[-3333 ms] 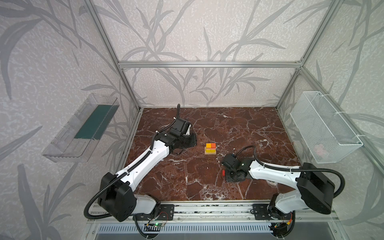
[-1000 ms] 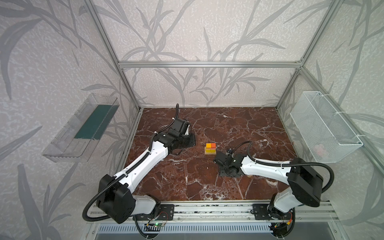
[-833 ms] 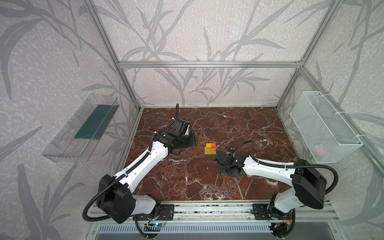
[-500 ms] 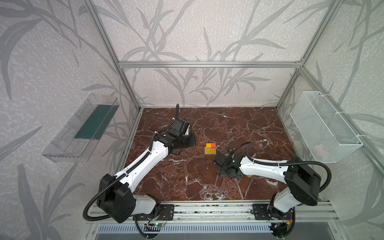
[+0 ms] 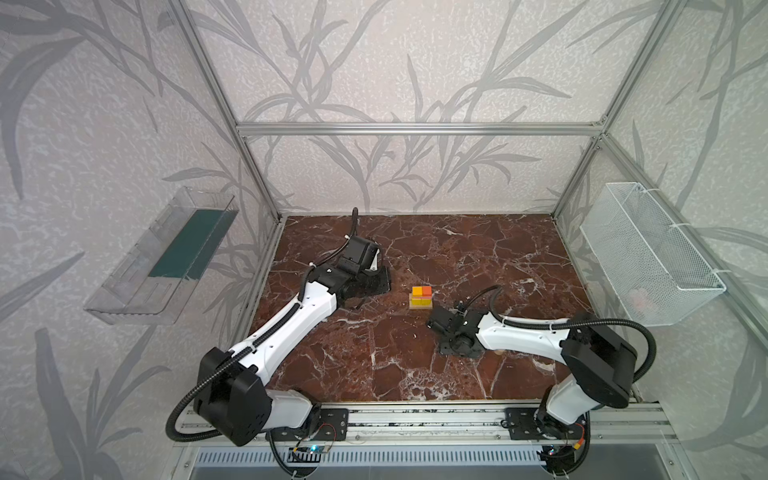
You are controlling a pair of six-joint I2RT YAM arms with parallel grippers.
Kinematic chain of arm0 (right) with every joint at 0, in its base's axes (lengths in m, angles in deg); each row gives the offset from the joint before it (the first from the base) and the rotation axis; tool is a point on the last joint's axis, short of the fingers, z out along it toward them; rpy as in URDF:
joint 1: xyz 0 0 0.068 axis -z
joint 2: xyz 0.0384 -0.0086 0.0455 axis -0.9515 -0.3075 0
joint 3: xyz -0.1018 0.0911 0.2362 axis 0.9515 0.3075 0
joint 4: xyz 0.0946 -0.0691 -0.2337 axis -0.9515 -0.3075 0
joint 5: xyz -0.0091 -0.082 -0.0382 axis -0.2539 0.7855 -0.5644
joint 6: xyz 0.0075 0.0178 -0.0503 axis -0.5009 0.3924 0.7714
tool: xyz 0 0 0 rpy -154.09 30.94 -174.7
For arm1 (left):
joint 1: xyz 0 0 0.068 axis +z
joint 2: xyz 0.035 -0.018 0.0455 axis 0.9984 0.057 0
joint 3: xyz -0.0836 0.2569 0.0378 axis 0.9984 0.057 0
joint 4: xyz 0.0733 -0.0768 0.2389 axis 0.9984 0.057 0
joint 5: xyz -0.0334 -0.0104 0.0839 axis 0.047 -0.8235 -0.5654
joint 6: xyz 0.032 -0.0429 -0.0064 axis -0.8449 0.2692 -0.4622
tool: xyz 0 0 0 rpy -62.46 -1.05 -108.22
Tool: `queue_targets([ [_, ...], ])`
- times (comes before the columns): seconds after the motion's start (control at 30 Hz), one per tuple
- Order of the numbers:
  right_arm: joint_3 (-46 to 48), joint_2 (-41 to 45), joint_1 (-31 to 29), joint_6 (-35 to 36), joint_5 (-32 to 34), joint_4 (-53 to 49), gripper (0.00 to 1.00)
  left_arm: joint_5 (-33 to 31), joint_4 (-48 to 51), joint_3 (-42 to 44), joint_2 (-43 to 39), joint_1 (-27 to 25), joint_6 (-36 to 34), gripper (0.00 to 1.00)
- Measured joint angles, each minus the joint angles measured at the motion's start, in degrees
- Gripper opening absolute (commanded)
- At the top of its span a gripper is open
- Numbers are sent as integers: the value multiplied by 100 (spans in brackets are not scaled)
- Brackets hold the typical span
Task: Build the wood block tower
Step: 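Lower the open right gripper around the red bar and close it, then lift the red bar with the right gripper and carry it to the tower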
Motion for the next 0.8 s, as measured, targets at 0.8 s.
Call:
queue_targets([
  [0.8,-2256,-155,216,922,348,-815,48,-4,4,81,13,376,-50,8],
])
